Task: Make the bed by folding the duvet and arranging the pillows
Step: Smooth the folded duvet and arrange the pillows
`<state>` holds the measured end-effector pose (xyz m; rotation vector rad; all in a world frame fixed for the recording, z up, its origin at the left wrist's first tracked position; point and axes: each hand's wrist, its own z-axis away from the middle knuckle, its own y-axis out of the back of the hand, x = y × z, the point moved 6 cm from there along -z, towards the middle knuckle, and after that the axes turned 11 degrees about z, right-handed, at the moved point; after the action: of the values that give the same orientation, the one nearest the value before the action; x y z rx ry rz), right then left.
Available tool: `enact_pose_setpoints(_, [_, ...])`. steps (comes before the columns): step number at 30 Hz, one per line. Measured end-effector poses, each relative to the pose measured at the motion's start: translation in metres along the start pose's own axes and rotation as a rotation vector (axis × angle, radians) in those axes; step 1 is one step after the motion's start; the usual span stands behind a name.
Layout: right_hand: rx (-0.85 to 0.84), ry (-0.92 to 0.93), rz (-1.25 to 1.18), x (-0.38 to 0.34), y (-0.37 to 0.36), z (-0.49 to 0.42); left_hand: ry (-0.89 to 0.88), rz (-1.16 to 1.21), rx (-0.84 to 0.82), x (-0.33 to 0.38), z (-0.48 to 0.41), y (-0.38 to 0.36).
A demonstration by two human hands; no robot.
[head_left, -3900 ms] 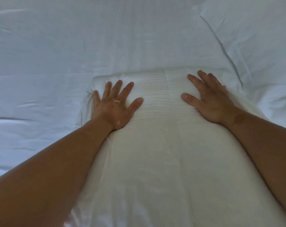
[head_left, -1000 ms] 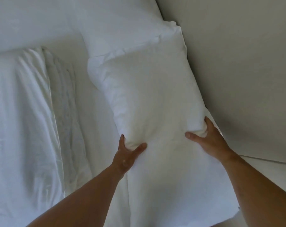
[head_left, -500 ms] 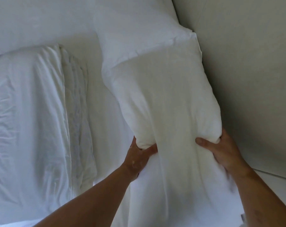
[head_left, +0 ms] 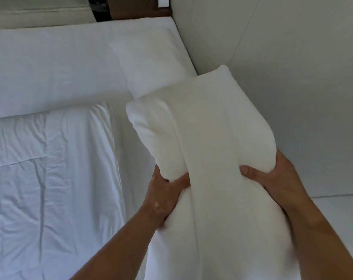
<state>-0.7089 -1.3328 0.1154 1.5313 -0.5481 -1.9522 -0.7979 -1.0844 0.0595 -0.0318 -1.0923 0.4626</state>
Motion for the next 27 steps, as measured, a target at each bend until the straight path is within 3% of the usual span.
enact_pose_setpoints(6, [0.113,0.077,-0.010,-0.125,-0.017,0.104,-0.193,0.062,0.032,0.098,0.088,0.093])
enact_pose_setpoints(11, [0.112,0.143,-0.070,-0.228,-0.117,0.189,-0.306,0.028,0.052,0.164,0.150,0.241])
enact_pose_setpoints(18, [-0.124,0.229,-0.183,-0.346,-0.342,0.261,-0.337,-0.169,0.278,0.219,0.220,0.501])
enact_pose_setpoints(27, [-0.502,0.254,-0.122,-0.420,-0.602,0.307,-0.186,-0.349,0.470,0.204,0.256,0.762])
